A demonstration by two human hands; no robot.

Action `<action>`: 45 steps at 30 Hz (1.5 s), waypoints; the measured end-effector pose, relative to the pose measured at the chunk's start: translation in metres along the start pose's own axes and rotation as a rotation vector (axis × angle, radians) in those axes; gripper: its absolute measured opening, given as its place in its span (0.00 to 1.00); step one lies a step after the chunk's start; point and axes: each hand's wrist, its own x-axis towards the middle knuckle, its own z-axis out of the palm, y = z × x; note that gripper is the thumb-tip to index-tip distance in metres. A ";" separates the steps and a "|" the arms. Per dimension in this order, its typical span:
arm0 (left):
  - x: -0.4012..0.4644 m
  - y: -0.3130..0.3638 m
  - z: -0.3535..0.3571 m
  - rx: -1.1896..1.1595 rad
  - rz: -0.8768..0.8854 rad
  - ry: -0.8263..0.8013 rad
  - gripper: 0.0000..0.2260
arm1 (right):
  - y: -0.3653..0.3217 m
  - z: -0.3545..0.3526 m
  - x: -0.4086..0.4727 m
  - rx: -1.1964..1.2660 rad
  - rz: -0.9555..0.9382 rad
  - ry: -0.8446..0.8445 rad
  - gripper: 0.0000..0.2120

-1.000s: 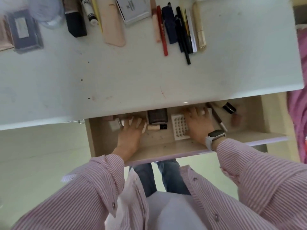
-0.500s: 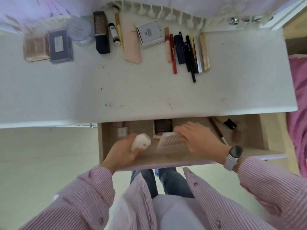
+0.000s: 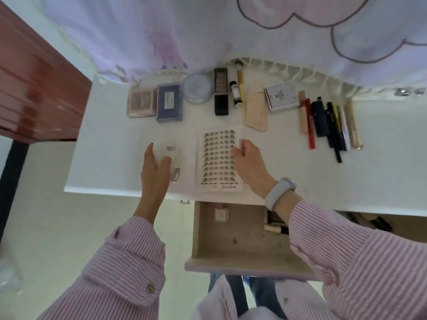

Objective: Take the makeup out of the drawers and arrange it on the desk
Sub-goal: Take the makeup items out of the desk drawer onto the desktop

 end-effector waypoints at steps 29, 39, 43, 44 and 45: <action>-0.077 -0.049 0.007 0.310 0.855 -0.124 0.09 | 0.067 0.006 -0.082 -0.400 -0.395 -0.067 0.12; -0.114 -0.114 0.115 1.056 0.262 -0.572 0.32 | 0.198 -0.066 -0.075 -1.101 -0.079 -0.315 0.32; -0.113 -0.132 0.127 1.009 0.077 -0.714 0.34 | 0.215 -0.071 -0.080 -1.161 -0.121 -0.372 0.31; -0.114 -0.133 0.127 1.036 0.084 -0.741 0.34 | 0.216 -0.074 -0.083 -1.160 -0.149 -0.362 0.29; -0.116 -0.132 0.126 1.054 0.092 -0.746 0.33 | 0.217 -0.077 -0.084 -1.167 -0.182 -0.347 0.27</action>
